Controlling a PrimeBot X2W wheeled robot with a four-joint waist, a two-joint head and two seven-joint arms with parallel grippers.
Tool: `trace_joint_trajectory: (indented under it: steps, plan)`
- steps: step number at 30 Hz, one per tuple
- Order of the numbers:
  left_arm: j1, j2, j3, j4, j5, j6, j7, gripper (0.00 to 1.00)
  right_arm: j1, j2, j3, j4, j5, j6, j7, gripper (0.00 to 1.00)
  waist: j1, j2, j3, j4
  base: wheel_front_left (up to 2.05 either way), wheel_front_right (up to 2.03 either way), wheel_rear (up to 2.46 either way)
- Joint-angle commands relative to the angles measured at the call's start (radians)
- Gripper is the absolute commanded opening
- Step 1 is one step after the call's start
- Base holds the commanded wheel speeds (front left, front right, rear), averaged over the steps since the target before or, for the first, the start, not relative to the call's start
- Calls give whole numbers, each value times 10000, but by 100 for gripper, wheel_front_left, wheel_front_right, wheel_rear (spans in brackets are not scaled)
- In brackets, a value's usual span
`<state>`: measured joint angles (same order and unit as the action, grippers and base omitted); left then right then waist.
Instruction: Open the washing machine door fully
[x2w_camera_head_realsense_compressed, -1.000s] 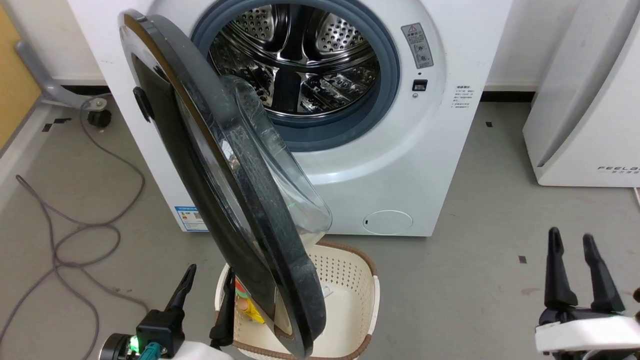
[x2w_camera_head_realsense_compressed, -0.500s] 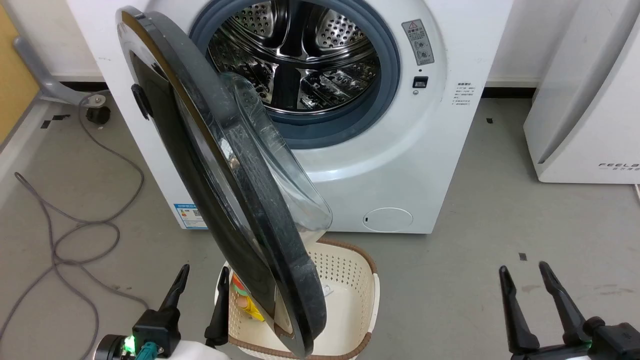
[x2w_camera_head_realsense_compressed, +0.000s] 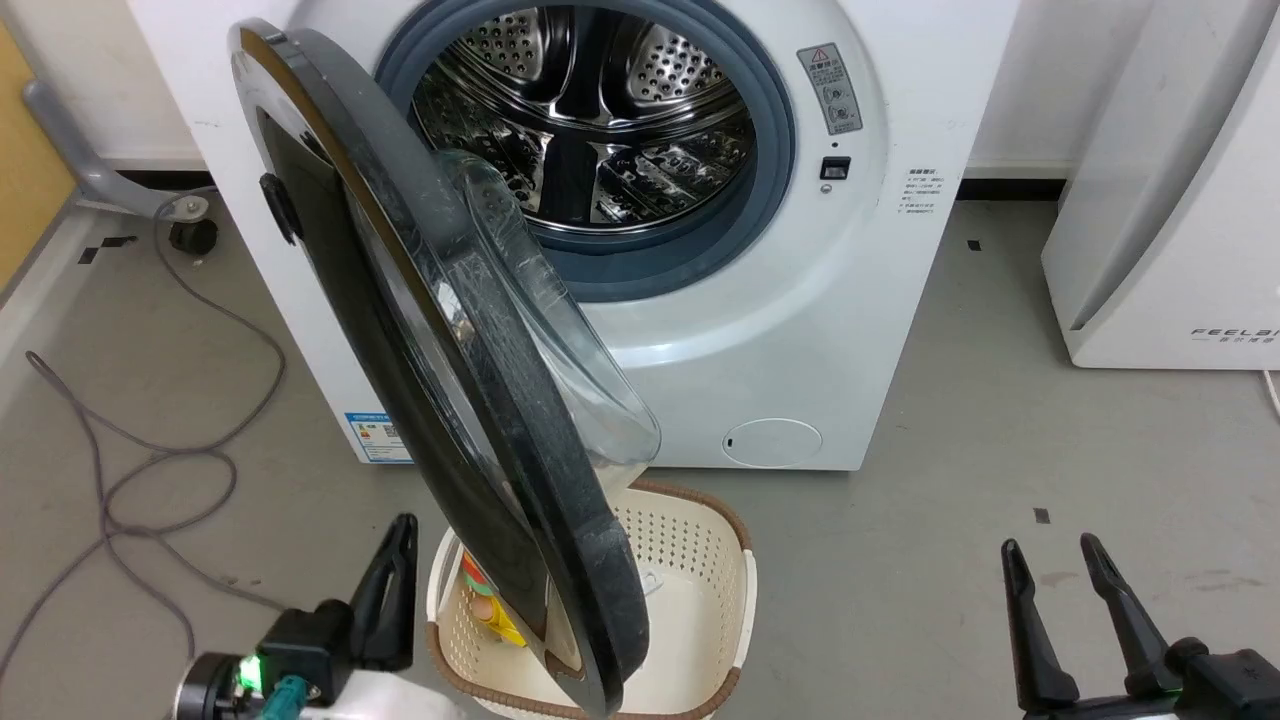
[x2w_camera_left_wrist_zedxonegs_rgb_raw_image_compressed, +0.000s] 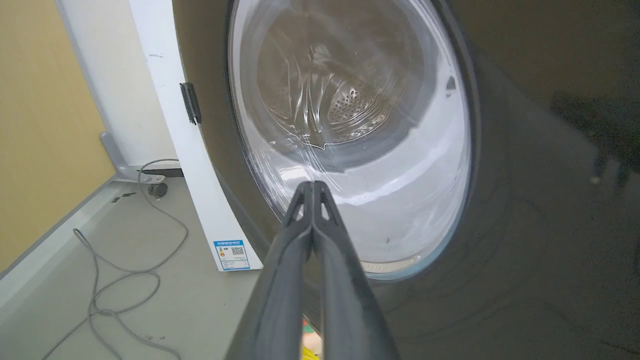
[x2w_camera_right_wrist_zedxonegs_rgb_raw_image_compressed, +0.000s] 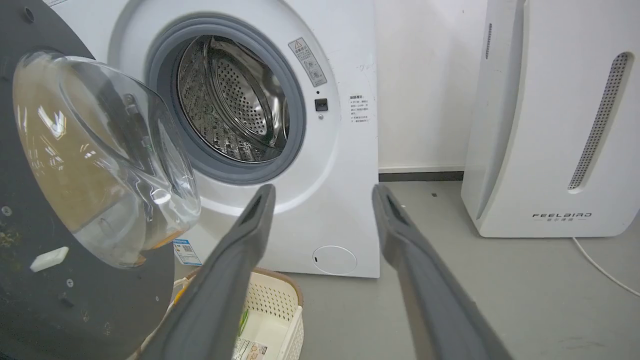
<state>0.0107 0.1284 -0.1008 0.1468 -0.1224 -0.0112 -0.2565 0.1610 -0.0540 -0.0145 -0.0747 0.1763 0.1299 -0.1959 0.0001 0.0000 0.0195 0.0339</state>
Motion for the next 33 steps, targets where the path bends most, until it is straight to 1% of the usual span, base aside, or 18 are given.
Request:
trace_joint_trajectory:
  steps: [1, 8, 16, 22, 27, 30, 33]
  plan:
    - [-173, 37, 33, -148, -11, 46, -53, 0, 73, 37, -13, 26, 85, 8, -72, 100, -1, 0, -5, -1, 0, 0, 0]
    - [-443, 141, 334, -1671, -199, 252, 115, 0, 98, 37, -52, 122, 172, 8, -110, 100, -1, 0, -66, 3, 0, 0, 0]
    - [-915, 418, 676, -4145, -39, 622, 544, 0, 108, 37, -66, 239, 300, 8, -168, 100, -1, 0, -118, -88, 0, 0, 0]
    - [-1581, 530, 649, -6083, 23, 637, 723, 0, 153, 37, -140, 303, 433, 8, -263, 100, -1, 0, -81, -150, 0, 0, 0]
    - [-2161, 388, 102, -7404, -65, 468, 1071, 0, 185, 37, -187, 345, 470, 8, -316, 100, -1, 0, -76, -177, 0, 0, 0]
    - [-2283, 119, -668, -7825, -302, 258, 1476, 0, 189, 37, -205, 339, 440, 8, -336, 100, -1, 0, -61, -203, 0, 0, 0]
    - [-2162, -144, -1674, -7892, -719, -23, 1961, 0, 167, 37, -197, 309, 386, 8, -345, 100, -1, 0, -51, -219, 0, 0, 0]
